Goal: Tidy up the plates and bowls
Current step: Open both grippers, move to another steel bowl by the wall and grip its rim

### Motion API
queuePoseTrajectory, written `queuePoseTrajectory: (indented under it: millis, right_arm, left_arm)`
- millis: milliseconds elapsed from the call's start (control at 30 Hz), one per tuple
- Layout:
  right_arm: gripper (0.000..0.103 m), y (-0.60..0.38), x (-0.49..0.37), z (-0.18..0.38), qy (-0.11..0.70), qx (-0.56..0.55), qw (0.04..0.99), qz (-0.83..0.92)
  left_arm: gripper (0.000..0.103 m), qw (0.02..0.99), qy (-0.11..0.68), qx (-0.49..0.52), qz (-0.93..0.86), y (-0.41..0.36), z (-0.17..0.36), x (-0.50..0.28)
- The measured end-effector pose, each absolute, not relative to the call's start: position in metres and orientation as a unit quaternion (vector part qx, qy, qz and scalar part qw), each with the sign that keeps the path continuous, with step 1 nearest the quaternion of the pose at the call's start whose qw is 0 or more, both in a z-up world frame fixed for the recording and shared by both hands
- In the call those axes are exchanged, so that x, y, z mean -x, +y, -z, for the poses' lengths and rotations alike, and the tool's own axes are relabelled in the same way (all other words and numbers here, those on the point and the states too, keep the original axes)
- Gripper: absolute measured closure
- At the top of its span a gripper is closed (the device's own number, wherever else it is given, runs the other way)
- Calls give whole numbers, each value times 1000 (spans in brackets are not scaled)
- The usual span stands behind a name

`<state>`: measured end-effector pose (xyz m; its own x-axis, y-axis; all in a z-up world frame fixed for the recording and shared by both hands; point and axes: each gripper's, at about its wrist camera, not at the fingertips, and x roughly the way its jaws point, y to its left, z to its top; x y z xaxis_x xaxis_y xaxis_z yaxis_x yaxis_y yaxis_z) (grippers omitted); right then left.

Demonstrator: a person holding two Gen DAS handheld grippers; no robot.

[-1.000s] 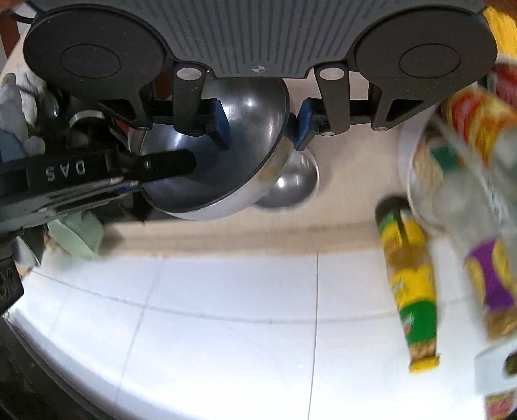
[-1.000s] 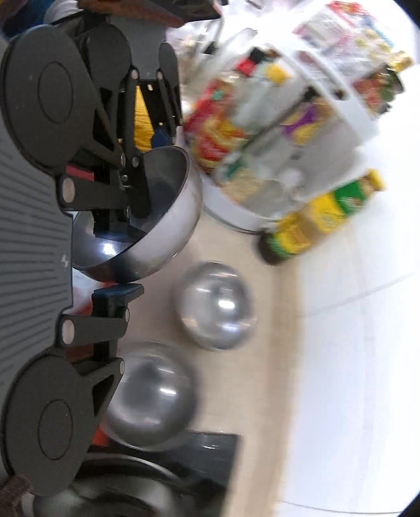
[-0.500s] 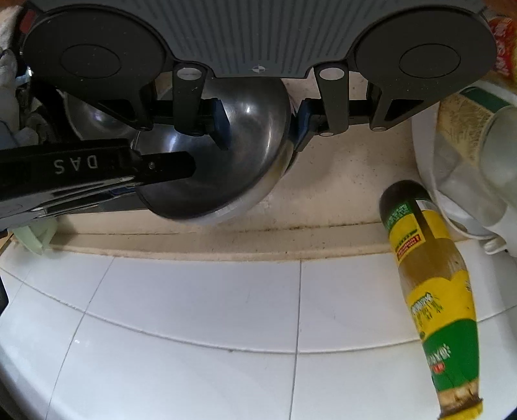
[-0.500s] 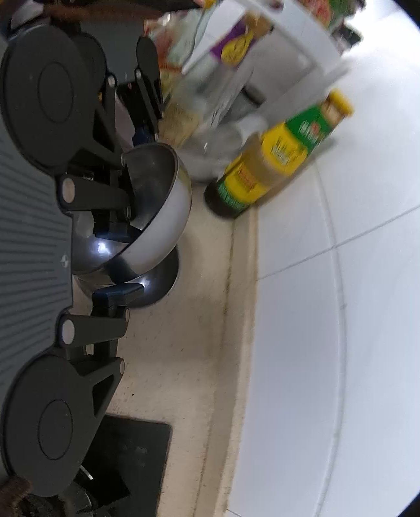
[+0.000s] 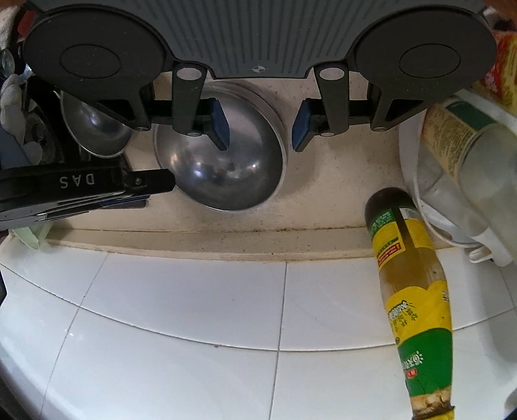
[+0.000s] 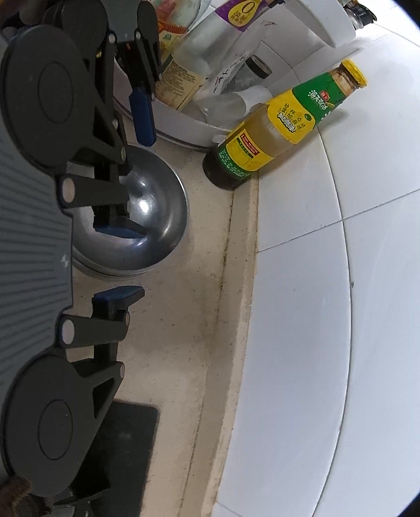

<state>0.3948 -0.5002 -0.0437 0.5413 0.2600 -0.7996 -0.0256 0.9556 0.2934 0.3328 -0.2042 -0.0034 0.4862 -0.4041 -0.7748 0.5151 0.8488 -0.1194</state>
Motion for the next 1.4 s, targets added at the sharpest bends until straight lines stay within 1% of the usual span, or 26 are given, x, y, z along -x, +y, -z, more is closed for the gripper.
queuePoseTrajectory:
  millis: [200, 267, 300, 500, 633, 733, 1067, 1167, 1400]
  right_arm:
    - [73, -516, -367, 32, 462, -143, 872, -72]
    - [72, -524, -353, 29, 459, -148, 874, -66]
    - [72, -528, -346, 27, 458, -150, 874, -62]
    - [71, -550, -313, 29, 465, -157, 870, -36]
    - [71, -560, -303, 35, 473, -163, 865, -28]
    - [68, -567, -297, 42, 481, -162, 861, -24]
    - [67, -585, -301, 66, 505, -180, 843, -33]
    - [67, -585, -302, 73, 515, -183, 836, -39]
    - [67, -583, -306, 84, 526, -190, 828, -48]
  left_arm:
    - [49, 855, 425, -64, 290, -211, -8, -303]
    - [44, 849, 426, -70, 305, -219, -9, -289]
    - [43, 846, 427, -75, 311, -223, -8, -284]
    - [43, 824, 447, -83, 338, -252, 8, -264]
    - [43, 816, 458, -81, 345, -267, 20, -264]
    - [43, 812, 464, -78, 345, -275, 28, -265]
    - [41, 807, 472, -88, 345, -293, 37, -272]
    - [38, 806, 476, -94, 341, -298, 41, -274]
    - [38, 802, 482, -100, 338, -305, 48, -277]
